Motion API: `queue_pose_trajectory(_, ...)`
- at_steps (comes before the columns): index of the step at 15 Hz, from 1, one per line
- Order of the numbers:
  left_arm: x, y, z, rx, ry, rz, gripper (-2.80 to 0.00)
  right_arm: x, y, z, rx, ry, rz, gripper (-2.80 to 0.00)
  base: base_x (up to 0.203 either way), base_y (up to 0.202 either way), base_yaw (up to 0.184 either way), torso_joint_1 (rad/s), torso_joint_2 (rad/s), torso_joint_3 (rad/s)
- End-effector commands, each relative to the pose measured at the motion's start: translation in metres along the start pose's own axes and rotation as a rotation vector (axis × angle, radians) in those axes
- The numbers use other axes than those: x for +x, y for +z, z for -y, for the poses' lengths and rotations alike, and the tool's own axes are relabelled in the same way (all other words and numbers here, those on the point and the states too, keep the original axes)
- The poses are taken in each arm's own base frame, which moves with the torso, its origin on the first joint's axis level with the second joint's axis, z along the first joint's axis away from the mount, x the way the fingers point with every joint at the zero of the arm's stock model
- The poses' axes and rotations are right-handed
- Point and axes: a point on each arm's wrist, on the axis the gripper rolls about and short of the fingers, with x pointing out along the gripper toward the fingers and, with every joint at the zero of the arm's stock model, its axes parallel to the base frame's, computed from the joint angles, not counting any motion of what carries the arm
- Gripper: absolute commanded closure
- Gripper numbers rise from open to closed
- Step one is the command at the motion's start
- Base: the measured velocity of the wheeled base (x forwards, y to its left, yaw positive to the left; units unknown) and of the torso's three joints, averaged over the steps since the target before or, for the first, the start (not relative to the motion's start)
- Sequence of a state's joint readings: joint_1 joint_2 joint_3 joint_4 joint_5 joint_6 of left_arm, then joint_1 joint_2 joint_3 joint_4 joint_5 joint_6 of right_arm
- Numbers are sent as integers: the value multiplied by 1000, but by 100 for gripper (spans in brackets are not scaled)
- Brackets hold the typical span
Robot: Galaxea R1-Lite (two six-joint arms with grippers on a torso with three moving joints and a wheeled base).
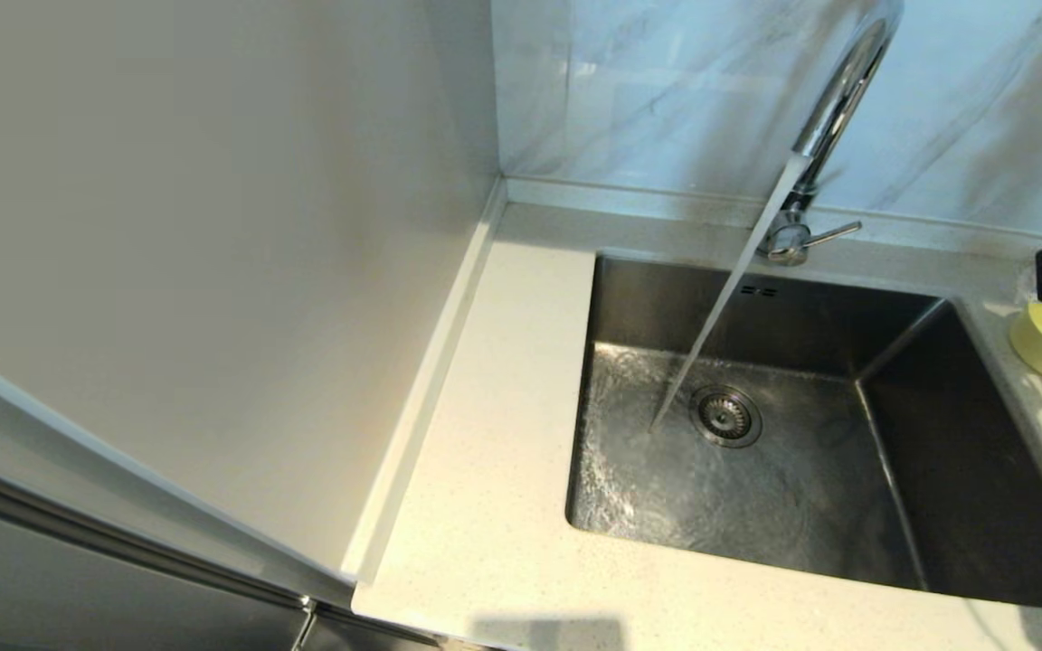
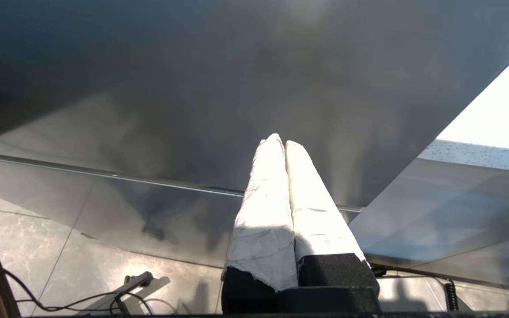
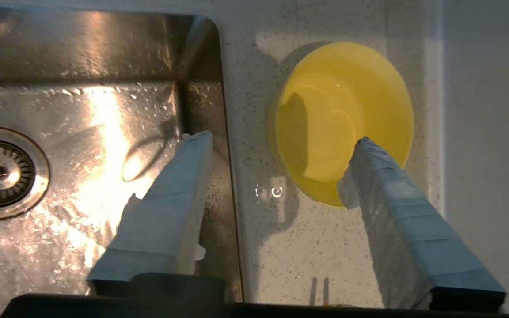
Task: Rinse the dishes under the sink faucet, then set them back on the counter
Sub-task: Pick up the bowl
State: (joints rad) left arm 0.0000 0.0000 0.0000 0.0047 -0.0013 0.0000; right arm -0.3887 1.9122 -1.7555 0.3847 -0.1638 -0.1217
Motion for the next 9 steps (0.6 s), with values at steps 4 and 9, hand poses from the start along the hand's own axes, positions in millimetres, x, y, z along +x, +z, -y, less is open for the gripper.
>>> queue_pose_trajectory(4,0,0,0,0,0,0,0,37,-14,-4,-2,-3,-72,-280,0,0,0,0,0,0)
queue_pose_trajectory(9,0,0,0,0,0,0,0,68,-19,4,17,-45,-53,-280,0,0,0,0,0,0)
